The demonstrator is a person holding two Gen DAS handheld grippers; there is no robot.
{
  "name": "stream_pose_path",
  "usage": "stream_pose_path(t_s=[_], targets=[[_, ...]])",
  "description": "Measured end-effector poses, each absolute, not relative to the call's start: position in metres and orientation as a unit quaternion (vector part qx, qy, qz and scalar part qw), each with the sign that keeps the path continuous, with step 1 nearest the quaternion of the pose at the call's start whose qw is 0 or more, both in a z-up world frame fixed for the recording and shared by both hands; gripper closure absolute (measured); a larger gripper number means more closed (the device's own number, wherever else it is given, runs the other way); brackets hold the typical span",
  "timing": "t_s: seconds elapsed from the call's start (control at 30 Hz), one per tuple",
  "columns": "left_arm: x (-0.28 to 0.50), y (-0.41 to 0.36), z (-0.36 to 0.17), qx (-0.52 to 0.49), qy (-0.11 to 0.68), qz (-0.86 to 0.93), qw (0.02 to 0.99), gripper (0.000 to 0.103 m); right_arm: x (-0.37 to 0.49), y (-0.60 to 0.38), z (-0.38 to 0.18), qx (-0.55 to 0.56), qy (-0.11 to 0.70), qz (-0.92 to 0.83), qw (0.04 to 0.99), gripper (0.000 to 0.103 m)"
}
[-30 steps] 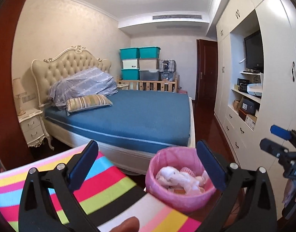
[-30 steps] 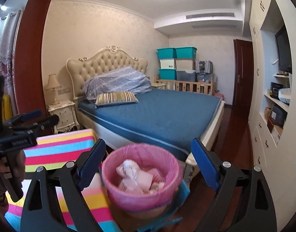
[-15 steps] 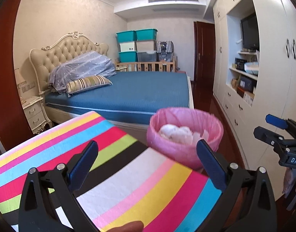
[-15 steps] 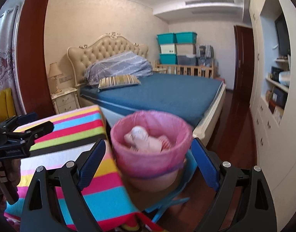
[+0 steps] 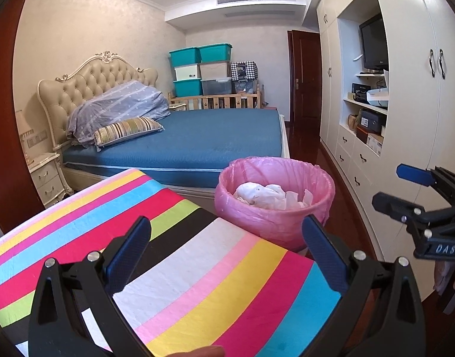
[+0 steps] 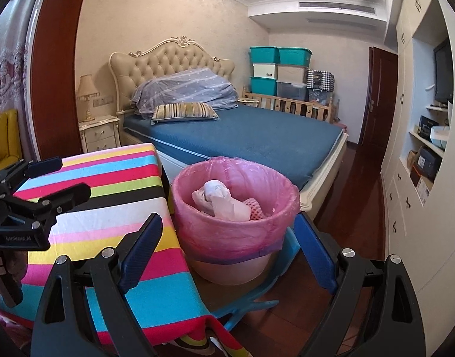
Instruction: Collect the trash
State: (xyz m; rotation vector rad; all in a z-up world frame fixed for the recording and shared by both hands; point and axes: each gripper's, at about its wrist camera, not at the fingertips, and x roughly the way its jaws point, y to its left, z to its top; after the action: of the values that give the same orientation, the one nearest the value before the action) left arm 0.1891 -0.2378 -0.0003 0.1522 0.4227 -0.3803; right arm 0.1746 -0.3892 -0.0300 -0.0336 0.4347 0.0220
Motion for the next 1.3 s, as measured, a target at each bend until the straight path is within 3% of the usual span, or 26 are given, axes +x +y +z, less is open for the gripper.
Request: stream_pose_path(t_s=[1.3], targets=[[0.192, -0.242, -0.016, 0.081, 0.221, -0.201, 0.951, 0.005, 0.174, -0.390, -0.031, -0.010, 0.214, 0.013, 0.977, 0.018]])
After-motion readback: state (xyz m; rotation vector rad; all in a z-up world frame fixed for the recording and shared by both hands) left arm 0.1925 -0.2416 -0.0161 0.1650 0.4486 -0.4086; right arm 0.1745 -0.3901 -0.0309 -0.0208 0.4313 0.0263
